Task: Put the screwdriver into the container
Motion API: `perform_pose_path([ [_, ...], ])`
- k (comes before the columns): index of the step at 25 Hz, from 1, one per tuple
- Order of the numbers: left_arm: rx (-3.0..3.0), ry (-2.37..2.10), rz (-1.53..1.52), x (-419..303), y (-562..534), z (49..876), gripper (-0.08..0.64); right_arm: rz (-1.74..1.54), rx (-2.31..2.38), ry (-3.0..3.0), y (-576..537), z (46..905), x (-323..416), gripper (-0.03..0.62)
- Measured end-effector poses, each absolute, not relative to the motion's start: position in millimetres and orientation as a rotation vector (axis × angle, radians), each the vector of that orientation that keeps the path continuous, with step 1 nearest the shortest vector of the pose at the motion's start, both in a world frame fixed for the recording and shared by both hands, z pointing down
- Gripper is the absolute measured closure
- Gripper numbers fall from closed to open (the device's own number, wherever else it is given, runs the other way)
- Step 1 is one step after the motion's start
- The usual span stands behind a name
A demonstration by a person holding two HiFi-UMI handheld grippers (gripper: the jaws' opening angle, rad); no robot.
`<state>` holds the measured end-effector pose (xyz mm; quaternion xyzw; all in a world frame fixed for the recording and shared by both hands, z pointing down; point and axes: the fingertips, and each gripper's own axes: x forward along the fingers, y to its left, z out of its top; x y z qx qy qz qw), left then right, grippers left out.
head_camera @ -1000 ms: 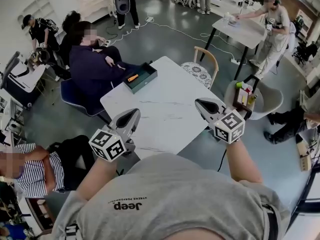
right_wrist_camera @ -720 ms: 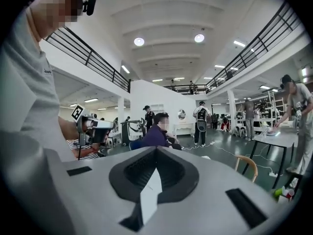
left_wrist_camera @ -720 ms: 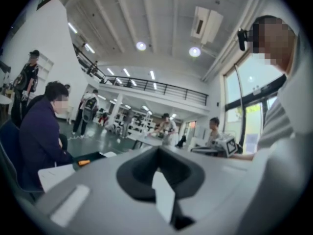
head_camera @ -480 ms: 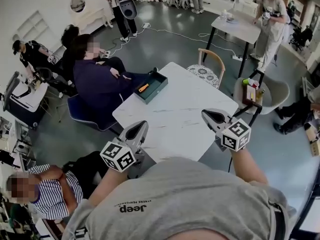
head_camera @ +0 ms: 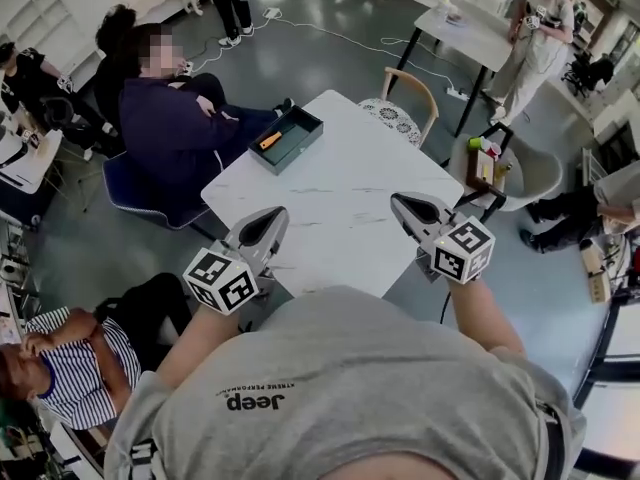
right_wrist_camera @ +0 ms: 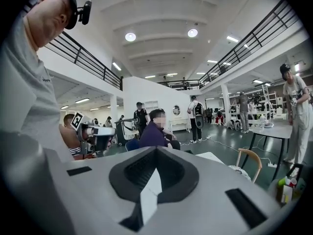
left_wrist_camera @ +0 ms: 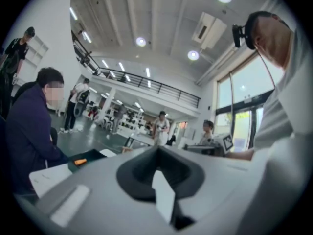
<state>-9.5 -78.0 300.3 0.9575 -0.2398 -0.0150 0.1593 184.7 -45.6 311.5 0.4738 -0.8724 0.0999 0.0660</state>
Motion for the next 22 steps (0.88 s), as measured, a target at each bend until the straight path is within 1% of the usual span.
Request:
perform_pose_path([
  [8,2.726,-0.679,-0.044,0.0,-77.8,306.2,0.557,0.346,1.464,-2.617,-47.2,317.2,203.3,0.583],
  [22,2.722,-0.7,-0.05,-1.5,-77.5,303.3,0.557,0.321,1.443,-2.61,-45.5,318.4,203.6,0.584],
])
